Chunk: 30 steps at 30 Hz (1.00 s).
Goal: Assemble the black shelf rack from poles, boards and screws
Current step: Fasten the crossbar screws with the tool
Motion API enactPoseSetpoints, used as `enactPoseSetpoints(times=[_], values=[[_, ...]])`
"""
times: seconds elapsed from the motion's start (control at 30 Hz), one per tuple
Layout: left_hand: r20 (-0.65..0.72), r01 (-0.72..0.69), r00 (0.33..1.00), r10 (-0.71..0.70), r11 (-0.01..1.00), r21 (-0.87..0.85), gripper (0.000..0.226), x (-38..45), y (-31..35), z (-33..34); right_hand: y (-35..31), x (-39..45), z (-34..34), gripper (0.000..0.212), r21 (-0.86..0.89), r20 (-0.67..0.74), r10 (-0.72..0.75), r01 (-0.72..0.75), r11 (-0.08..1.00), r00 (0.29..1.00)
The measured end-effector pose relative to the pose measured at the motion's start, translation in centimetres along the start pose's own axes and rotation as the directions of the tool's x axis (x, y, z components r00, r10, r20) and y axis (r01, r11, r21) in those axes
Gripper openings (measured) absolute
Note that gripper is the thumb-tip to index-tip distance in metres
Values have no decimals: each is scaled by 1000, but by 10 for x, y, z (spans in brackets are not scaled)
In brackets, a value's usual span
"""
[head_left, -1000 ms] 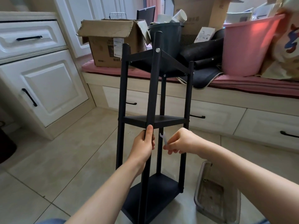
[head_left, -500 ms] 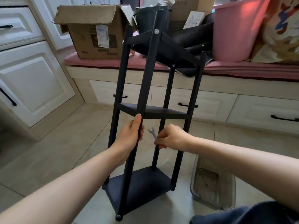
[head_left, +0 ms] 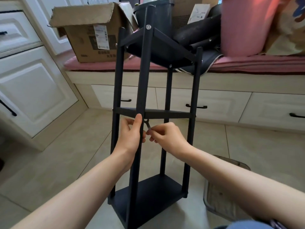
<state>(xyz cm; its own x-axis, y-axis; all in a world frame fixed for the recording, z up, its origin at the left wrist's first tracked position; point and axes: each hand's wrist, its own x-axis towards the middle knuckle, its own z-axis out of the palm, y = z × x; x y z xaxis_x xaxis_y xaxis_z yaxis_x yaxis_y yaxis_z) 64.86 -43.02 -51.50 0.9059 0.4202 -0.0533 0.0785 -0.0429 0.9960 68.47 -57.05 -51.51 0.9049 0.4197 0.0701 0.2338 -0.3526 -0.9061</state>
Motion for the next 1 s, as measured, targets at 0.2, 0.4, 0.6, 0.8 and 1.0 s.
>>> enactPoseSetpoints(times=[0.2, 0.4, 0.6, 0.8, 1.0], values=[[-6, -37, 999, 37, 999, -22, 30, 7, -1, -11, 1, 4, 16, 21, 88, -83, -61, 68, 994, 995], [-34, -74, 997, 74, 997, 15, 30, -1, 1, -12, -3, 8, 40, 18, 120, -190, -92, 116, 986, 978], [-2, -82, 997, 82, 996, 37, 41, -3, 0, -20, -1, 8, 46, 21, 75, -291, -109, 136, 988, 951], [37, -81, 996, 78, 994, 74, 30, -9, 3, -19, 5, 6, 51, 18, 30, -321, -163, 183, 983, 933], [82, -84, 994, 78, 994, 69, 39, -14, 2, -15, 10, 8, 58, 13, 110, -358, -142, 192, 975, 923]])
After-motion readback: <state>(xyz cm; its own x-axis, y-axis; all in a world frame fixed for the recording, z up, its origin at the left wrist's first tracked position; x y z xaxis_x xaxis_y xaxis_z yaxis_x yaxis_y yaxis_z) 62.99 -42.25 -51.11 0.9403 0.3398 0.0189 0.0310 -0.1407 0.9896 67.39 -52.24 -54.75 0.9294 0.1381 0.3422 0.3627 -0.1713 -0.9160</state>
